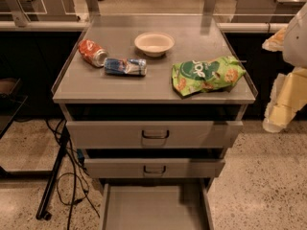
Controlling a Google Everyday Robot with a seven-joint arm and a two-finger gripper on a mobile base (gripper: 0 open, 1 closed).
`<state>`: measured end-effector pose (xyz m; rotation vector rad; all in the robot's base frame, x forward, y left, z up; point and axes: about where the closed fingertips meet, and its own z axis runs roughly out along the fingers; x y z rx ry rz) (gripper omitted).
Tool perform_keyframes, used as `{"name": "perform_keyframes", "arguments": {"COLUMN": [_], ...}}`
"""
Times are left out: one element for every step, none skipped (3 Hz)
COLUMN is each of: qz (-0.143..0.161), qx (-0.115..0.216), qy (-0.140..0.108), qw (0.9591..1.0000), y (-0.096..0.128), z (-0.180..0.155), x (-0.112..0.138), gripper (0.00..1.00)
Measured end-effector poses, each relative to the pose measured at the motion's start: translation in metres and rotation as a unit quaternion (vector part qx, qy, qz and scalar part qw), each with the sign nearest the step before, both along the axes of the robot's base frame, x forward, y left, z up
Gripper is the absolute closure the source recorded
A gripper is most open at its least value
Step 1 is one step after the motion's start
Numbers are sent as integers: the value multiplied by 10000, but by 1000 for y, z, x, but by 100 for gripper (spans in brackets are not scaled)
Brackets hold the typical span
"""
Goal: Place green rice chip bag into bottom drawer
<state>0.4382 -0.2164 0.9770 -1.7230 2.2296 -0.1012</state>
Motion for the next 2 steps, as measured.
{"name": "perform_keyframes", "arguments": {"qz": [-3, -50], "qx": [1, 21], "qy": [1, 18], "qw": [10000, 10000], "y": [0, -4], "z": [0, -1], "x": [0, 1], "gripper": [0, 0]}}
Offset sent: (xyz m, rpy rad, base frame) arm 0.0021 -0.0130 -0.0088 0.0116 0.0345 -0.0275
